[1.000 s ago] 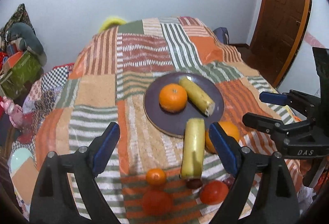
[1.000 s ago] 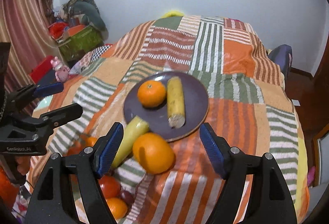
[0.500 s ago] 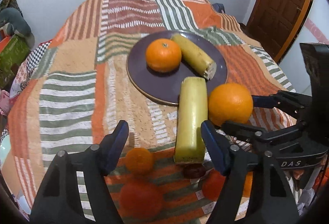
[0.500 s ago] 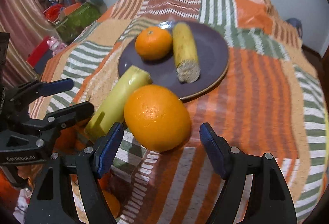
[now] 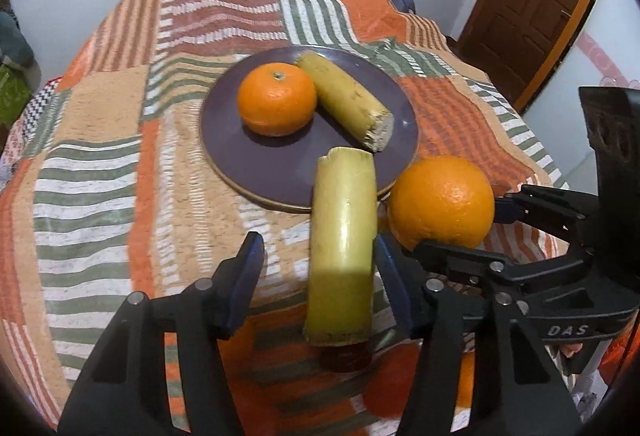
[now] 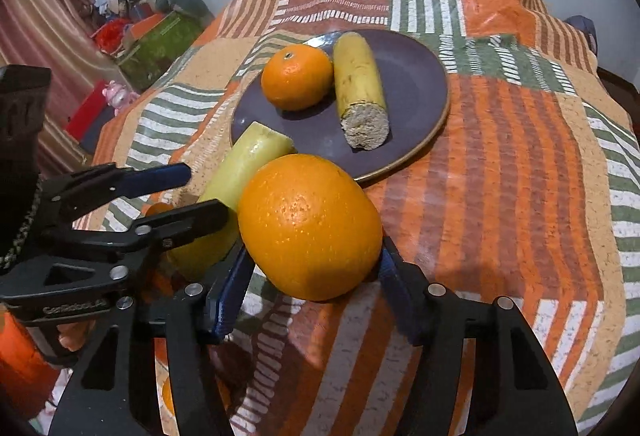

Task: Organize fruits
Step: 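Grasp the small yellow cylinder with the left tool while the right tool grasps the large orange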

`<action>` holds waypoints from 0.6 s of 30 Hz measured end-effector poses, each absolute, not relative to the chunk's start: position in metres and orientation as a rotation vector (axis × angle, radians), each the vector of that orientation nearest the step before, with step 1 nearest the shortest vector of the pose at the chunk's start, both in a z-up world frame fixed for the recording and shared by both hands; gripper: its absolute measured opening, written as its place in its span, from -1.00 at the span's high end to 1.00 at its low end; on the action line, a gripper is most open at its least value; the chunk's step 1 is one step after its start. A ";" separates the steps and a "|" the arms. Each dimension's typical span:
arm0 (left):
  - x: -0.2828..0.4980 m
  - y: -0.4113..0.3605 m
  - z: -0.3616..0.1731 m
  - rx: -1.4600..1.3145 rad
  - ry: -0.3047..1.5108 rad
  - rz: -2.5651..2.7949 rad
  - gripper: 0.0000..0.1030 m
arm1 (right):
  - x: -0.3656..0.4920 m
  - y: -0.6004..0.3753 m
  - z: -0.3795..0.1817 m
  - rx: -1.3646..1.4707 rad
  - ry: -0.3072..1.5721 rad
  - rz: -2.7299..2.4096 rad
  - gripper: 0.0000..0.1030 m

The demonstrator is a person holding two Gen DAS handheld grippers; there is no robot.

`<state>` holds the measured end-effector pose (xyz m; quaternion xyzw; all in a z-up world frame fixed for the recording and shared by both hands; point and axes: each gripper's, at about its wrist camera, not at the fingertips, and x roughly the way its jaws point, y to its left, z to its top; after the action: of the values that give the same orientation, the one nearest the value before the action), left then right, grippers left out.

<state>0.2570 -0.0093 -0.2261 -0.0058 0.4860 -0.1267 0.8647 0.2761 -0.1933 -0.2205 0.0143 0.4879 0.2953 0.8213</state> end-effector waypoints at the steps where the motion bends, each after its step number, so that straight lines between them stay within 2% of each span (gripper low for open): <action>1: 0.258 -0.012 -0.227 -0.010 1.024 -0.276 0.06 | 0.275 -0.196 -0.220 0.035 1.037 0.624 -0.12; 2: 0.260 -0.015 -0.228 -0.004 1.029 -0.283 0.14 | 0.274 -0.198 -0.219 0.039 1.036 0.622 -0.12; 9: 0.275 -0.023 -0.241 -0.009 1.093 -0.282 0.25 | 0.273 -0.213 -0.211 0.041 1.013 0.585 -0.12; 18: 0.273 -0.017 -0.236 -0.041 1.083 -0.255 0.27 | 0.273 -0.229 -0.200 0.050 0.969 0.536 -0.05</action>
<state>0.2727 -0.0167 -0.2356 -0.0193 0.5141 -0.1208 0.8489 0.2727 -0.2288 -0.2004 0.0238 0.4601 0.2546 0.8502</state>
